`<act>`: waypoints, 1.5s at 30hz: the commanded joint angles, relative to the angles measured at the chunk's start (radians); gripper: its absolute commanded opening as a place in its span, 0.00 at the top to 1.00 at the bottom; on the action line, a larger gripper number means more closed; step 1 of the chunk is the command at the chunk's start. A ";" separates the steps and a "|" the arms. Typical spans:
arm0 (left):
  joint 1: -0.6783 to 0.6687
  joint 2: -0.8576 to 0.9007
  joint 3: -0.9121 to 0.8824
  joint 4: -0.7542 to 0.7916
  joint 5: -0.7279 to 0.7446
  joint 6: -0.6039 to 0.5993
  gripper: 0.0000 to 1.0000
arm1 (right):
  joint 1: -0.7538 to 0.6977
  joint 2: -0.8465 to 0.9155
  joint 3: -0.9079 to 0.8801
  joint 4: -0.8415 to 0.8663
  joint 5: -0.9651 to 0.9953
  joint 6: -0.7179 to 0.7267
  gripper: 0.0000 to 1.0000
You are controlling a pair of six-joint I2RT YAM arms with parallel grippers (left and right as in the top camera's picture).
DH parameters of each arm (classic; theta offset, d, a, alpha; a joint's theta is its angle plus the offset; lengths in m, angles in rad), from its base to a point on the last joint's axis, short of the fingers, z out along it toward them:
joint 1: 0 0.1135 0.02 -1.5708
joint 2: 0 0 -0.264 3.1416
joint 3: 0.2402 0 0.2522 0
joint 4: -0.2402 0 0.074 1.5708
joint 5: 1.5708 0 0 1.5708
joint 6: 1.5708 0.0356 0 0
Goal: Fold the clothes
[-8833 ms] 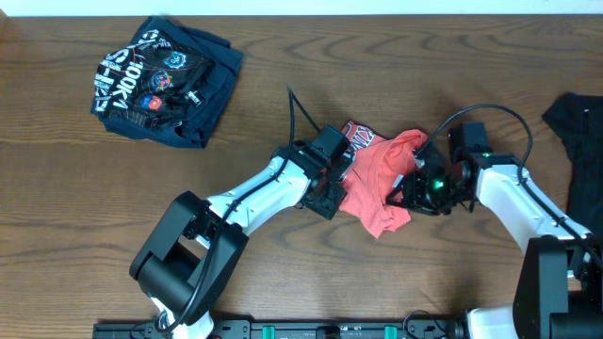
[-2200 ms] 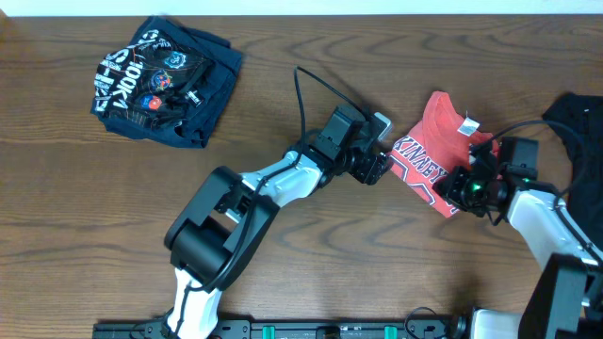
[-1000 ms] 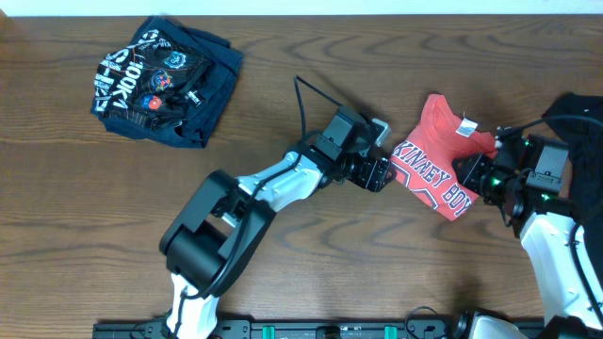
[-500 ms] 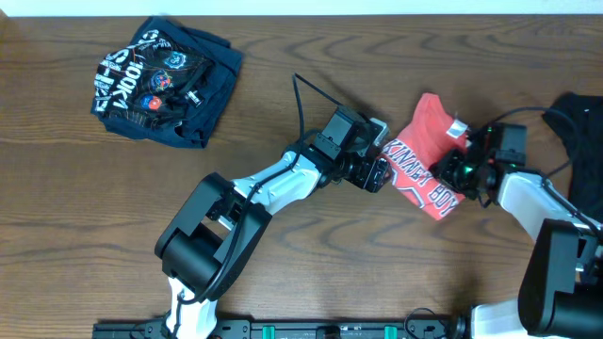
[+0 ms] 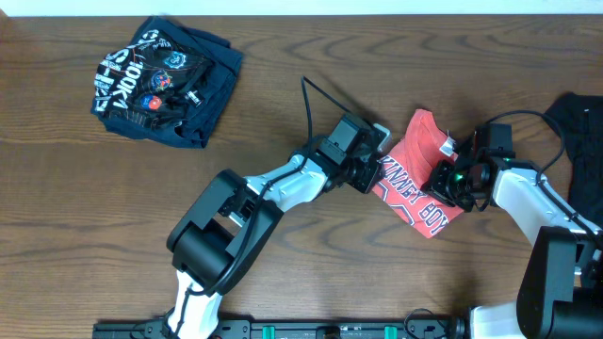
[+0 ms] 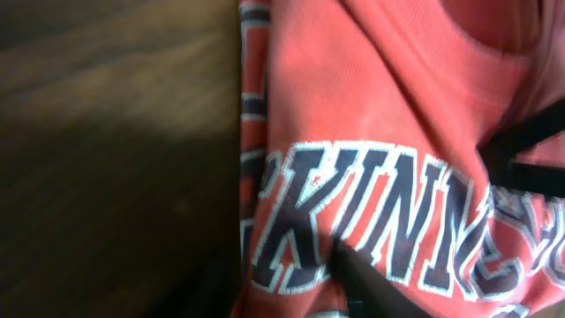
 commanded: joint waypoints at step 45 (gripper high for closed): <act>-0.044 -0.125 0.001 -0.545 0.031 -0.006 0.94 | 0.079 -0.091 -0.047 0.236 -0.328 -0.551 0.71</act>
